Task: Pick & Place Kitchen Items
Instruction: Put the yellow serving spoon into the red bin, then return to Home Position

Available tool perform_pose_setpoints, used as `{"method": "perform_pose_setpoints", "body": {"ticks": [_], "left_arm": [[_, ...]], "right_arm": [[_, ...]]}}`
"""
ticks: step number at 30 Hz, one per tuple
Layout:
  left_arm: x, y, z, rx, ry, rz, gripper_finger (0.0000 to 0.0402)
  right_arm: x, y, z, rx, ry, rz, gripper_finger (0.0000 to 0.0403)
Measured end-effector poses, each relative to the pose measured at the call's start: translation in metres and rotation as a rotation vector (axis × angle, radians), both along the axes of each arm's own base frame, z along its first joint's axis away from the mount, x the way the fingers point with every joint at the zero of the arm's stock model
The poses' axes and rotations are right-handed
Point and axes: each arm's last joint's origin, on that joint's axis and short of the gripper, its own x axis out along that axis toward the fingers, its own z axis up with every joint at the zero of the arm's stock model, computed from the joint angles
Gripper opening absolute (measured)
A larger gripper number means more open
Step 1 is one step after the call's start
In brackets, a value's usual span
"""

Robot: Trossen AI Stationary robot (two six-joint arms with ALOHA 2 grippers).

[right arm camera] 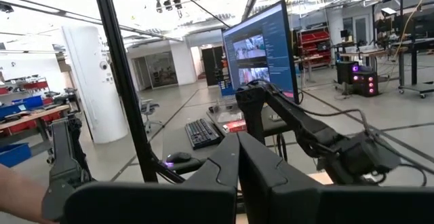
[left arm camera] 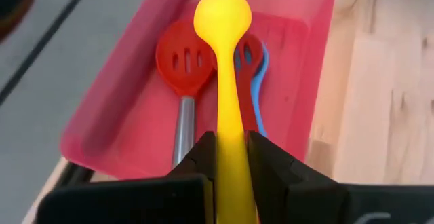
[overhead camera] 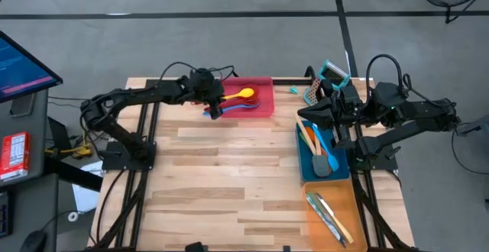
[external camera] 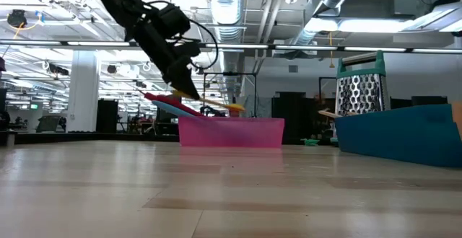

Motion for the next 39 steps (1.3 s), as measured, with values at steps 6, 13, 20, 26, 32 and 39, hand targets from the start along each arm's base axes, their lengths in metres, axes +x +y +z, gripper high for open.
{"method": "perform_pose_setpoints", "body": {"ticks": [6, 13, 20, 26, 32, 39], "left_arm": [[0.003, 0.002, -0.012, -0.022, 0.037, 0.007, 0.004], [0.003, 0.002, -0.009, -0.024, 0.02, 0.02, 0.0082], [-0.004, -0.004, 0.015, 0.01, -0.063, 0.017, 0.0165], [-0.041, -0.028, 0.088, 0.05, -0.355, 0.1, 0.0202], [-0.111, -0.072, 0.158, 0.226, -0.66, 0.136, 0.0097], [-0.184, -0.116, 0.185, 0.338, -0.838, 0.175, 0.0005]], "right_arm": [[0.0, 0.0, 0.0, 0.0, 0.0, 0.0, 0.0002], [0.0, 0.0, 0.0, 0.0, 0.0, 0.001, 0.0002], [0.0, 0.0, 0.0, 0.0, 0.001, 0.001, 0.0002], [0.0, 0.0, 0.0, -0.006, 0.001, -0.001, 0.0002], [0.001, -0.005, 0.0, -0.035, -0.002, -0.034, 0.0002], [-0.006, -0.036, 0.007, -0.118, -0.045, -0.307, 0.0001]]}}
